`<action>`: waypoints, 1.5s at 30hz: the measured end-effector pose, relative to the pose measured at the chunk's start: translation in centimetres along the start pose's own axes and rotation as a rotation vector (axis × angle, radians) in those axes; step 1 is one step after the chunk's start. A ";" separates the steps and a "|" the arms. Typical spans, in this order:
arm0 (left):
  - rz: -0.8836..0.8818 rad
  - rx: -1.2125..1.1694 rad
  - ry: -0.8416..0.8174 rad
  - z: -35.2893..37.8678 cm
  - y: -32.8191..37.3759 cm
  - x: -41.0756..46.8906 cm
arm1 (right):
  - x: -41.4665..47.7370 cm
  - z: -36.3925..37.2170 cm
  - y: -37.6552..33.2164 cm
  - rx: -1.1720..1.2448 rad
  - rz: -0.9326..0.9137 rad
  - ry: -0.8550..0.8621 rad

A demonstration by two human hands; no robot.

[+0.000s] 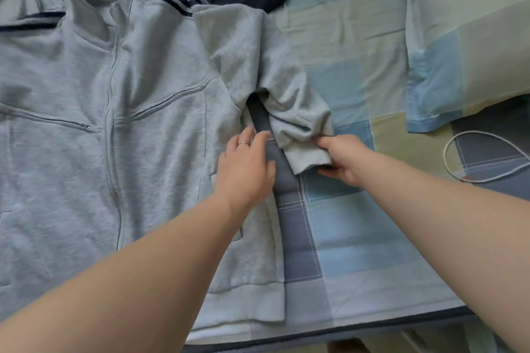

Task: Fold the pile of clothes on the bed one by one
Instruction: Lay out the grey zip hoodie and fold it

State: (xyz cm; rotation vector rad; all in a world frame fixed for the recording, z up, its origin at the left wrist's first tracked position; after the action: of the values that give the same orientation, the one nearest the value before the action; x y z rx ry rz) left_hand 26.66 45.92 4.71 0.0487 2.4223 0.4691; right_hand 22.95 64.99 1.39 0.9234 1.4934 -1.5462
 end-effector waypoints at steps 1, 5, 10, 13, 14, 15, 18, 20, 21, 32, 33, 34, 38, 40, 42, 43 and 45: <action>-0.019 0.002 0.030 -0.3 1.3 -0.1 | -0.9 -1.5 -0.5 0.001 -0.014 0.024; 0.000 0.034 0.083 -2.3 7.6 1.0 | -5.4 -11.1 -5.5 -0.209 -0.225 0.304; 0.125 0.072 -0.007 -3.9 16.5 5.0 | -10.7 -21.4 -13.0 -0.441 -0.499 0.511; 0.193 0.078 -0.077 -3.6 21.0 7.2 | -12.4 -24.3 -15.2 -0.623 -0.636 0.522; 0.196 0.076 -0.089 -3.3 22.2 7.8 | -12.8 -24.9 -15.4 -0.700 -0.685 0.545; 0.189 0.069 -0.086 -3.0 23.3 8.4 | -13.0 -25.6 -15.4 -0.762 -0.732 0.564; 0.168 0.031 0.092 -2.7 25.3 9.7 | -13.4 -26.8 -14.4 -0.883 -0.877 0.627; 0.172 0.031 0.139 -2.7 25.7 10.4 | -13.1 -27.2 -13.1 -1.087 -0.928 0.665; 0.178 0.054 0.081 -2.6 25.6 10.7 | -12.7 -27.4 -12.3 -1.223 -0.893 0.626; 0.267 0.130 0.128 -0.3 25.0 11.3 | -8.0 -26.6 -7.4 -0.408 -0.242 0.633; 0.275 0.111 0.184 -0.2 25.3 11.4 | -7.4 -26.6 -7.2 -0.202 -0.219 0.565; 0.286 0.096 0.205 -0.2 25.6 11.5 | -6.9 -26.6 -7.1 -0.079 -0.205 0.483; 0.349 0.073 0.120 0.0 26.6 12.6 | -5.9 -26.6 -6.1 -0.237 -0.266 0.405; 0.375 0.024 0.049 -0.2 26.9 13.2 | -5.9 -26.8 -5.9 -0.314 -0.349 0.469; 0.384 0.075 0.059 -0.6 27.3 13.5 | -6.4 -26.9 -6.0 -0.323 -0.420 0.481; 0.381 0.122 0.084 -0.8 27.5 13.5 | -6.8 -26.9 -6.0 -0.301 -0.453 0.465; 0.396 0.175 0.125 -1.2 28.2 13.4 | -8.0 -26.8 -6.3 -0.220 -0.537 0.389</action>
State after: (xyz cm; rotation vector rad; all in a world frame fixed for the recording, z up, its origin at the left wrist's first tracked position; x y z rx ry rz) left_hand 13.07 73.96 7.21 0.5987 2.5757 0.4422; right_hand 20.27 92.19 10.09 0.7558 2.2838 -1.5701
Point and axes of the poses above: each hand's wrist, its own x-axis towards the middle knuckle, its own z-axis out of the palm, y = z × x, the point moved 1 cm from there along x, towards the middle knuckle, and after that the axes turned 12 degrees about -y, right-handed, at the moved point
